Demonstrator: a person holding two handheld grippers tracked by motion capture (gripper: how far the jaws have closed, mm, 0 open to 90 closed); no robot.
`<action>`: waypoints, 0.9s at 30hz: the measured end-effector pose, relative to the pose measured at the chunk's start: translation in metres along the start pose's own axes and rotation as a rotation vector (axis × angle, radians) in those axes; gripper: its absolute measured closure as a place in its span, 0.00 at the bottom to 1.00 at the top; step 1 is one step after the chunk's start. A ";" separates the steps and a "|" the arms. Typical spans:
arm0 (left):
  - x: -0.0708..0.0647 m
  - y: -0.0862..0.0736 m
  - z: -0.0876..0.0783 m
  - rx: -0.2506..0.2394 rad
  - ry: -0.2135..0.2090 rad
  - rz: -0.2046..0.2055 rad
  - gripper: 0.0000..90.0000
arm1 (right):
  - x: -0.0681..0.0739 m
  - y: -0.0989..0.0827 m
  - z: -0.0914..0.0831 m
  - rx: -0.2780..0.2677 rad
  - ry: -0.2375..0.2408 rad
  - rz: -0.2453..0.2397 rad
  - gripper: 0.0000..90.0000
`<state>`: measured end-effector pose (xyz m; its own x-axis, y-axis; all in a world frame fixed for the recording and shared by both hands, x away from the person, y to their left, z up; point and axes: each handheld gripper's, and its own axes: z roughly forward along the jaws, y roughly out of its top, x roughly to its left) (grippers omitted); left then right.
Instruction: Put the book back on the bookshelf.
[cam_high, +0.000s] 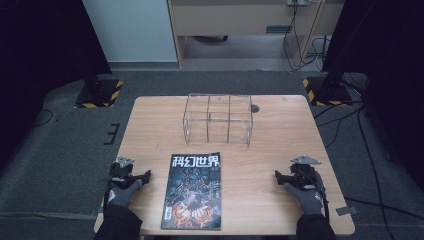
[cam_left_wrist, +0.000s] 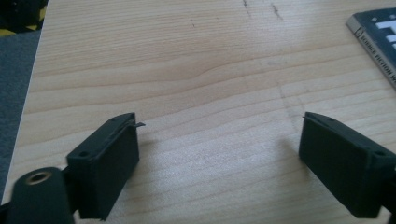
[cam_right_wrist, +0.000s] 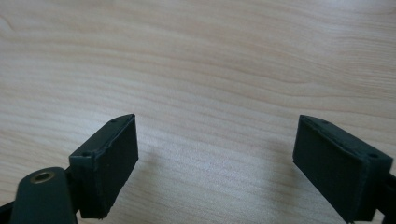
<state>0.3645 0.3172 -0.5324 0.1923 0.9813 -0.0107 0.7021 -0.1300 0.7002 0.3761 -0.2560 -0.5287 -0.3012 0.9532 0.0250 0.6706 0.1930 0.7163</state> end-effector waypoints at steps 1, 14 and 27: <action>0.000 0.001 -0.002 0.004 -0.009 -0.025 0.16 | -0.001 0.001 -0.002 -0.012 0.007 0.010 0.16; -0.009 0.005 -0.011 -0.030 -0.079 -0.056 0.20 | 0.003 0.007 -0.016 -0.070 0.031 0.038 0.17; -0.020 0.010 -0.024 -0.096 -0.141 -0.067 0.19 | 0.018 0.019 -0.031 -0.142 0.079 0.049 0.18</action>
<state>0.3510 0.3000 -0.5077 0.2460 0.9568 -0.1551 0.6492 -0.0438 0.7593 0.3628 -0.2424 -0.4930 -0.3269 0.9383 0.1129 0.5848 0.1070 0.8041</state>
